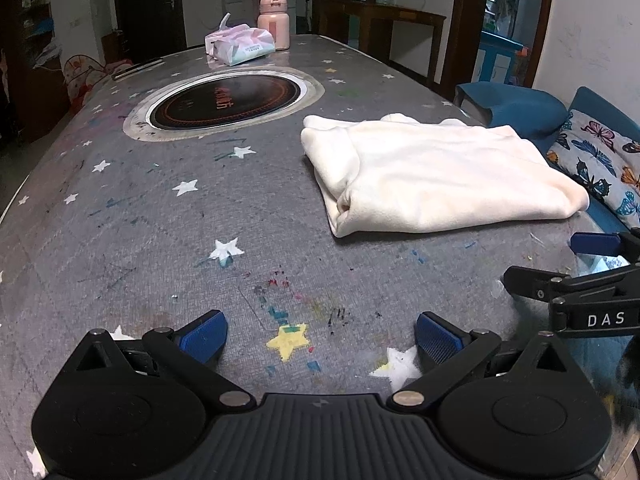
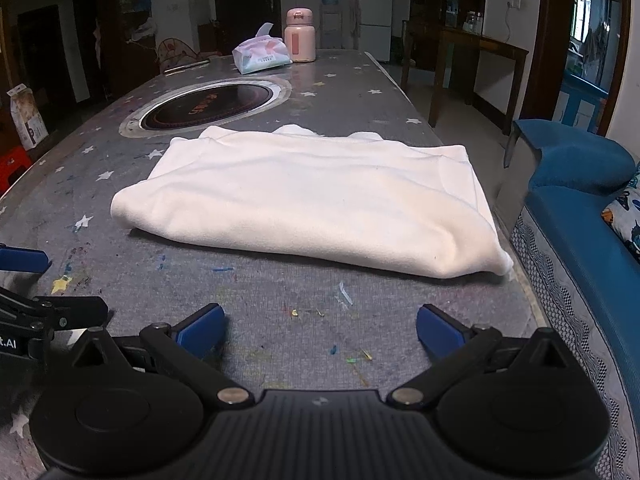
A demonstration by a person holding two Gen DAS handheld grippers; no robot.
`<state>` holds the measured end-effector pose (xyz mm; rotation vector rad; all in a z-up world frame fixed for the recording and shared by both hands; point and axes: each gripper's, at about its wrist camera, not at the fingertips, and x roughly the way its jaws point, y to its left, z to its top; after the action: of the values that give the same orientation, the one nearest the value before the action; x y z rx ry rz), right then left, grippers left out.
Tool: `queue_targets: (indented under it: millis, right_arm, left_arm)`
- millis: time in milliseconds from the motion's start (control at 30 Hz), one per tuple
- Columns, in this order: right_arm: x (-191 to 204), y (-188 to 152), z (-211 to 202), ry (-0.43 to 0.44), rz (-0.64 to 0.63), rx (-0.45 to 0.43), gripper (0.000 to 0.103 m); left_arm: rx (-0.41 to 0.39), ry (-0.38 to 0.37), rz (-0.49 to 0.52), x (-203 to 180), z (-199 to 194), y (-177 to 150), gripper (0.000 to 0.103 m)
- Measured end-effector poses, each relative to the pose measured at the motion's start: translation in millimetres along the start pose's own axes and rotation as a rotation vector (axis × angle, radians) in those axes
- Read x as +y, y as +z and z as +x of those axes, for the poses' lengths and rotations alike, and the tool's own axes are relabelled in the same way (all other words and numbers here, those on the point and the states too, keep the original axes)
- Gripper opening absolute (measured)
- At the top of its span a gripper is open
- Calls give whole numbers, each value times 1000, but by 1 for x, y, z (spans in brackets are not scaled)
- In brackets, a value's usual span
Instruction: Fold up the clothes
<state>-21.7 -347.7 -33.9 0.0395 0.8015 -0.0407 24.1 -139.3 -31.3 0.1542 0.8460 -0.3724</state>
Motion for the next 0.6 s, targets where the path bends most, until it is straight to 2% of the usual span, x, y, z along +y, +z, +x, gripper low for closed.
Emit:
queue_targets:
  millis: [600]
  right_arm:
    - [-4, 2, -3, -8, 34, 1, 103]
  left_arm:
    - [6, 34, -4, -6, 1, 0, 103]
